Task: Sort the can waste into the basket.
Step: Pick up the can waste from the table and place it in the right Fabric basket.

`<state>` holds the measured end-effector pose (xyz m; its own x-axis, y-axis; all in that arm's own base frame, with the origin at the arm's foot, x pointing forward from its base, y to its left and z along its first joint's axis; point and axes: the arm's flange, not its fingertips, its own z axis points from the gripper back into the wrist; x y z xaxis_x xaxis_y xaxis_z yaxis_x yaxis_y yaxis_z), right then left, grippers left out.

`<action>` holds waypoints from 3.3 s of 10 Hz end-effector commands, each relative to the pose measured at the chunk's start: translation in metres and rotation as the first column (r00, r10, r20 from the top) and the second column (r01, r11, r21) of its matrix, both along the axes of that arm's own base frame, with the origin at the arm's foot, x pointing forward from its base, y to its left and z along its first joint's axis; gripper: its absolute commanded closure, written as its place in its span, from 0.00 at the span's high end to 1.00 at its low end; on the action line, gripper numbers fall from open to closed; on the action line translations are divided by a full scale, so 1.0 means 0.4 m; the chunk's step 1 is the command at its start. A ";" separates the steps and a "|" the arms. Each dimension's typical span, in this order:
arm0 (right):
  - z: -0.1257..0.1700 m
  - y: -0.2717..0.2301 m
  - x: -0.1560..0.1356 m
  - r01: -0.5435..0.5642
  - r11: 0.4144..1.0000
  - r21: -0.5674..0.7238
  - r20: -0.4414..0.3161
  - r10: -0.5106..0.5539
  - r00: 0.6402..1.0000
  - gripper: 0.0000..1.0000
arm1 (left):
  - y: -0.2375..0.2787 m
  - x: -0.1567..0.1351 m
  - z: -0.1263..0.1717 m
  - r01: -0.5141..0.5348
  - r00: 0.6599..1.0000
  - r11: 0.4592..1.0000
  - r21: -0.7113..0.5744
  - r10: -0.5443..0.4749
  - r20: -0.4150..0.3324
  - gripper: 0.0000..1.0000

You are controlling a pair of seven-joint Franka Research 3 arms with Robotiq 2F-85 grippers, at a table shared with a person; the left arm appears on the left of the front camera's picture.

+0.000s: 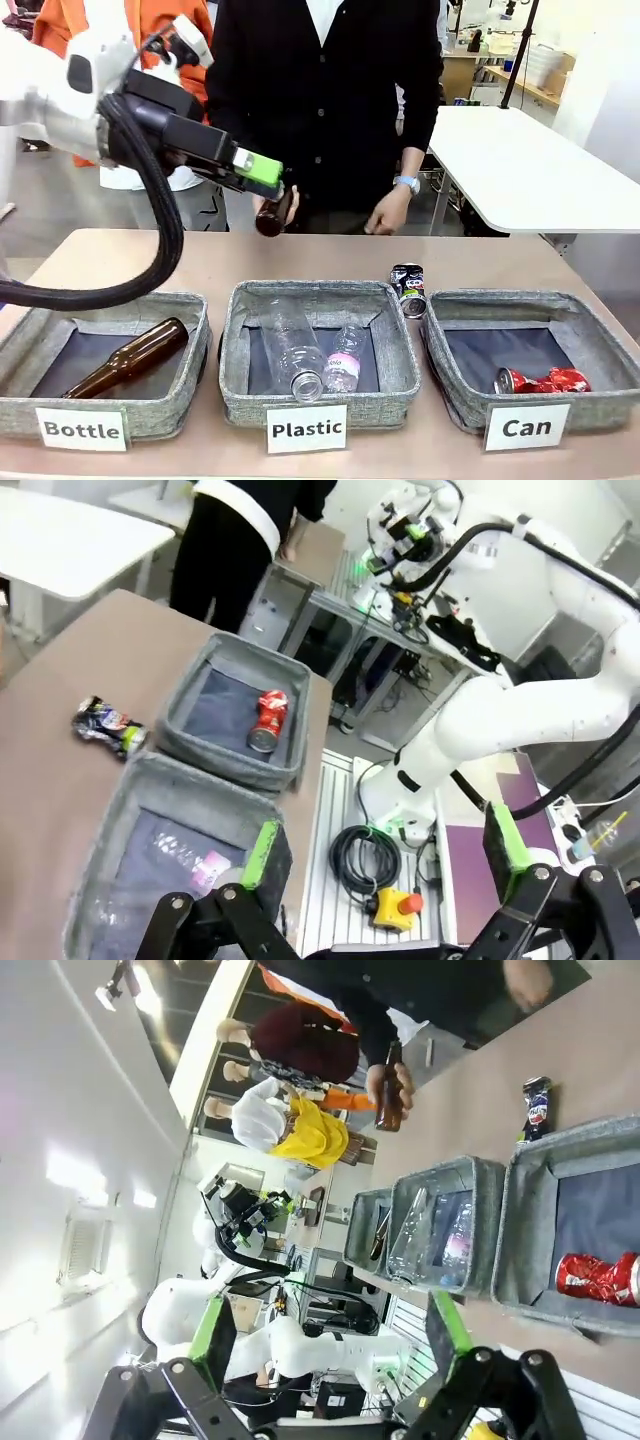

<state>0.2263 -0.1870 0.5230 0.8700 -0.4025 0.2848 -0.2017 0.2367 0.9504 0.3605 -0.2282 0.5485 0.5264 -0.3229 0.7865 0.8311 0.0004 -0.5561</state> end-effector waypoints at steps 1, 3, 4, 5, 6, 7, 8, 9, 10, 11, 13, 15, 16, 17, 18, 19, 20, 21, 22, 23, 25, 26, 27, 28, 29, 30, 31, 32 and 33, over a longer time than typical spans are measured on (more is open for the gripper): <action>-0.024 0.018 0.010 -0.018 1.000 -0.020 -0.020 0.017 1.000 1.00 | -0.146 0.028 -0.014 0.097 0.994 0.995 0.023 -0.096 -0.044 1.00; -0.048 0.043 0.012 -0.038 0.999 0.008 -0.036 0.038 0.999 1.00 | -0.383 0.045 -0.060 0.231 0.973 0.960 0.157 -0.226 -0.054 1.00; -0.058 0.035 0.004 -0.038 0.999 0.002 -0.039 0.038 0.998 1.00 | -0.478 0.047 -0.081 0.264 0.964 0.941 0.214 -0.261 -0.044 1.00; -0.063 0.020 -0.008 -0.023 1.000 0.014 -0.042 0.024 0.999 1.00 | -0.525 0.044 -0.080 0.296 0.955 0.929 0.223 -0.294 -0.045 1.00; -0.067 0.001 -0.014 -0.010 1.000 0.025 -0.038 0.011 0.999 1.00 | -0.536 0.049 -0.079 0.300 0.954 0.929 0.216 -0.296 -0.052 1.00; -0.068 -0.012 -0.018 -0.004 0.999 0.032 -0.040 0.005 0.999 1.00 | -0.536 0.052 -0.085 0.294 0.956 0.929 0.226 -0.285 -0.071 1.00; -0.066 -0.017 -0.020 -0.006 0.999 0.044 -0.041 0.007 0.999 1.00 | -0.532 0.054 -0.088 0.281 0.960 0.934 0.222 -0.271 -0.075 1.00; -0.067 -0.016 -0.017 -0.008 0.999 0.038 -0.036 0.009 0.999 1.00 | -0.531 0.055 -0.090 0.276 0.961 0.935 0.221 -0.267 -0.070 1.00; -0.068 -0.008 -0.014 -0.015 0.999 0.035 -0.037 0.016 0.999 1.00 | -0.529 0.055 -0.086 0.279 0.960 0.934 0.222 -0.270 -0.068 1.00; -0.067 -0.003 -0.015 -0.015 0.999 0.032 -0.038 0.016 0.999 1.00 | -0.521 0.055 -0.077 0.280 0.960 0.936 0.214 -0.273 -0.061 1.00; -0.059 0.009 -0.014 -0.025 0.999 0.025 -0.031 0.026 0.999 1.00 | -0.453 0.067 -0.062 0.247 0.969 0.953 0.175 -0.238 -0.068 1.00; -0.050 0.056 -0.003 -0.085 0.996 0.000 -0.043 0.085 0.995 1.00 | -0.321 0.079 -0.065 0.193 0.979 0.969 0.152 -0.181 -0.090 1.00; -0.039 0.100 0.010 -0.122 0.992 -0.020 -0.047 0.121 0.992 1.00 | -0.226 0.077 -0.068 0.149 0.984 0.979 0.139 -0.134 -0.114 1.00; -0.023 0.157 0.020 -0.185 0.983 0.006 -0.044 0.185 0.982 1.00 | -0.115 0.069 -0.071 0.086 0.988 0.989 0.121 -0.068 -0.141 1.00; -0.018 0.233 0.035 -0.289 0.955 0.068 -0.062 0.293 0.954 1.00 | 0.031 0.055 -0.069 -0.011 0.986 0.998 0.065 0.021 -0.163 1.00; -0.024 0.307 0.044 -0.358 0.924 0.136 -0.097 0.372 0.923 1.00 | 0.166 0.032 -0.067 -0.126 0.978 0.992 -0.002 0.124 -0.167 1.00; -0.032 0.378 0.052 -0.423 0.880 0.218 -0.128 0.455 0.881 1.00 | 0.305 0.011 -0.077 -0.245 0.954 0.968 -0.048 0.232 -0.189 1.00; -0.043 0.432 0.066 -0.454 0.838 0.304 -0.157 0.514 0.843 1.00 | 0.431 -0.006 -0.115 -0.338 0.922 0.936 -0.101 0.308 -0.236 1.00; -0.057 0.480 0.078 -0.416 0.827 0.378 -0.234 0.520 0.822 1.00 | 0.554 -0.026 -0.177 -0.447 0.863 0.884 -0.138 0.385 -0.328 1.00; -0.075 0.507 0.095 -0.414 0.851 0.323 -0.263 0.501 0.824 1.00 | 0.639 -0.049 -0.216 -0.505 0.808 0.846 -0.174 0.392 -0.439 1.00; -0.024 0.419 0.164 -0.474 0.819 0.323 -0.192 0.548 0.814 1.00 | 0.738 -0.087 -0.295 -0.582 0.762 0.771 -0.257 0.407 -0.504 1.00; -0.024 0.419 0.164 -0.474 0.819 0.323 -0.192 0.548 0.814 1.00 | 0.698 -0.058 -0.229 -0.522 0.802 0.838 -0.159 0.420 -0.425 1.00; -0.024 0.419 0.164 -0.474 0.819 0.323 -0.192 0.548 0.814 1.00 | 0.698 -0.058 -0.229 -0.522 0.802 0.838 -0.159 0.420 -0.425 1.00; -0.024 0.419 0.164 -0.474 0.819 0.323 -0.192 0.548 0.814 1.00 | 0.698 -0.058 -0.229 -0.522 0.802 0.838 -0.159 0.420 -0.425 1.00; -0.024 0.419 0.164 -0.474 0.819 0.323 -0.192 0.548 0.814 1.00 | 0.698 -0.058 -0.229 -0.522 0.802 0.838 -0.159 0.420 -0.425 1.00; -0.024 0.419 0.164 -0.474 0.819 0.323 -0.192 0.548 0.814 1.00 | 0.698 -0.058 -0.229 -0.522 0.802 0.838 -0.159 0.420 -0.425 1.00; -0.024 0.419 0.164 -0.474 0.819 0.323 -0.192 0.548 0.814 1.00 | 0.698 -0.058 -0.229 -0.522 0.802 0.838 -0.159 0.420 -0.425 1.00; -0.024 0.419 0.164 -0.474 0.819 0.323 -0.192 0.548 0.814 1.00 | 0.698 -0.058 -0.229 -0.522 0.802 0.838 -0.159 0.420 -0.425 1.00; -0.024 0.419 0.164 -0.474 0.819 0.323 -0.192 0.548 0.814 1.00 | 0.698 -0.058 -0.229 -0.522 0.802 0.838 -0.159 0.420 -0.425 1.00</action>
